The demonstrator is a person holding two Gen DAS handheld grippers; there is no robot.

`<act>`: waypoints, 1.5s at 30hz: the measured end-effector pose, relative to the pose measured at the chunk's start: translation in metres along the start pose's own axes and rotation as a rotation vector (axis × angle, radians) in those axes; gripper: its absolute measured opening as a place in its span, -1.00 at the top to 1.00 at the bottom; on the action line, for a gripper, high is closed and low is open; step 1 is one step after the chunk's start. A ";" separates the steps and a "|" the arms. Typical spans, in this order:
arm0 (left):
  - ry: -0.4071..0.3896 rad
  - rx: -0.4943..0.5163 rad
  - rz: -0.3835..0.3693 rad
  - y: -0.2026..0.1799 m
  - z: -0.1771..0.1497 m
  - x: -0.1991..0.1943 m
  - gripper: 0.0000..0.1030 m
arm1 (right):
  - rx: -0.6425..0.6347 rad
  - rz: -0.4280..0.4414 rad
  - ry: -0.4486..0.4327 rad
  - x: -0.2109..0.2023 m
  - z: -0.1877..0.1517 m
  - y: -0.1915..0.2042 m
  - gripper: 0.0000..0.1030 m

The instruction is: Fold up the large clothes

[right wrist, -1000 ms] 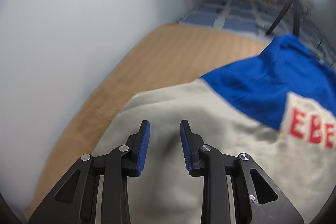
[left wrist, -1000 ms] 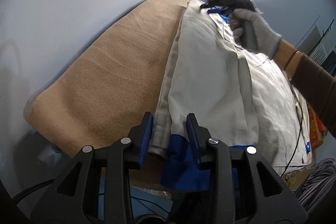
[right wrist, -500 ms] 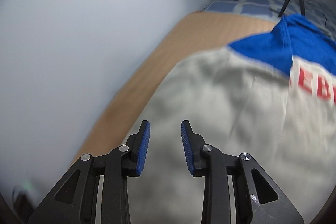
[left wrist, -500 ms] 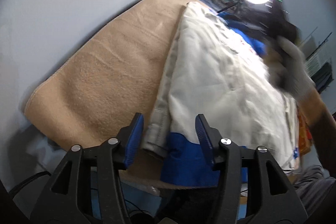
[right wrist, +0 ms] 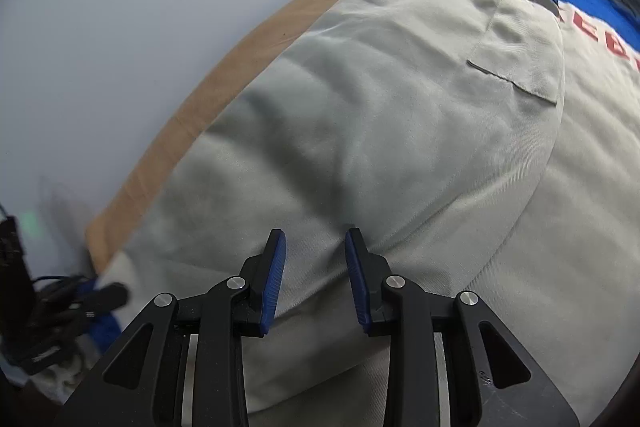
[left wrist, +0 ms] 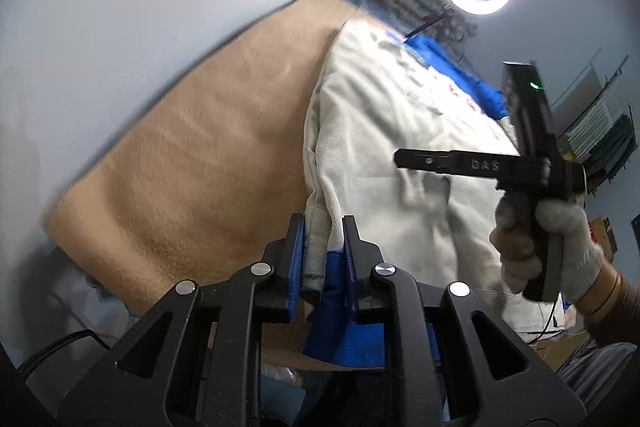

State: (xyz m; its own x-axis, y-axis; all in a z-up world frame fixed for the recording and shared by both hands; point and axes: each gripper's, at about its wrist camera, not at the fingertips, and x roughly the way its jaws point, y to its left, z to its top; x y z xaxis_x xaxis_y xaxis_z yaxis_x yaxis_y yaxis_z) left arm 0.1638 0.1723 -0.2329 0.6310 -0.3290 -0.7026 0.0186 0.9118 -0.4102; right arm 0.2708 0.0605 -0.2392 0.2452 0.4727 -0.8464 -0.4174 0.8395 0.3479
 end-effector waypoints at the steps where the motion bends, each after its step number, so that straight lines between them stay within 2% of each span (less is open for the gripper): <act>1: -0.011 0.019 0.004 -0.005 0.000 -0.004 0.70 | 0.010 0.019 0.018 -0.003 0.004 0.000 0.43; 4: -0.028 0.058 0.011 -0.017 0.002 -0.008 0.71 | 0.054 0.064 -0.035 -0.024 0.024 -0.003 0.43; 8: -0.039 0.106 0.016 -0.030 0.003 -0.010 0.74 | 0.110 0.049 -0.099 -0.042 0.069 -0.003 -0.13; 12: -0.047 0.162 0.025 -0.042 0.003 -0.011 0.76 | 0.135 0.047 -0.082 -0.031 0.108 0.011 -0.18; 16: -0.050 0.189 0.024 -0.050 0.004 -0.010 0.77 | 0.114 -0.036 -0.047 -0.007 0.135 0.028 -0.18; 20: -0.053 0.222 0.026 -0.062 0.003 -0.008 0.78 | 0.023 -0.186 0.027 0.024 0.129 0.054 -0.18; 23: -0.053 0.255 0.025 -0.069 0.002 -0.011 0.80 | -0.034 -0.303 0.069 0.043 0.122 0.059 -0.17; 25: -0.055 0.278 0.029 -0.076 0.001 -0.012 0.80 | -0.043 -0.351 0.081 0.048 0.116 0.054 0.11; 26: -0.055 0.290 0.029 -0.080 0.001 -0.012 0.81 | -0.044 -0.367 0.084 0.048 0.115 0.051 0.45; 27: -0.055 0.297 0.027 -0.083 0.001 -0.012 0.81 | -0.041 -0.383 0.083 0.047 0.113 0.046 0.69; 30: -0.058 0.330 0.017 -0.097 -0.001 -0.014 0.81 | 0.006 -0.331 0.056 0.033 0.111 0.027 0.89; 39: -0.055 0.444 -0.015 -0.140 -0.014 -0.021 0.82 | 0.235 -0.061 -0.118 -0.047 0.088 -0.051 0.94; 43: -0.016 0.432 -0.086 -0.152 -0.016 -0.025 0.80 | 0.328 0.011 -0.189 -0.077 0.065 -0.085 0.94; 45: -0.009 0.414 -0.130 -0.156 -0.017 -0.033 0.71 | 0.372 0.029 -0.225 -0.090 0.050 -0.101 0.94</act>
State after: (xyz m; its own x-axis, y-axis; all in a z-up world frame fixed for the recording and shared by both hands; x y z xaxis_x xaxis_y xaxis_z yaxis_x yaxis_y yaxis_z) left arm 0.1264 0.0368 -0.1555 0.6097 -0.4474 -0.6543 0.4071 0.8850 -0.2258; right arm 0.3344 -0.0537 -0.1784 0.4401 0.5098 -0.7392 -0.0936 0.8448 0.5268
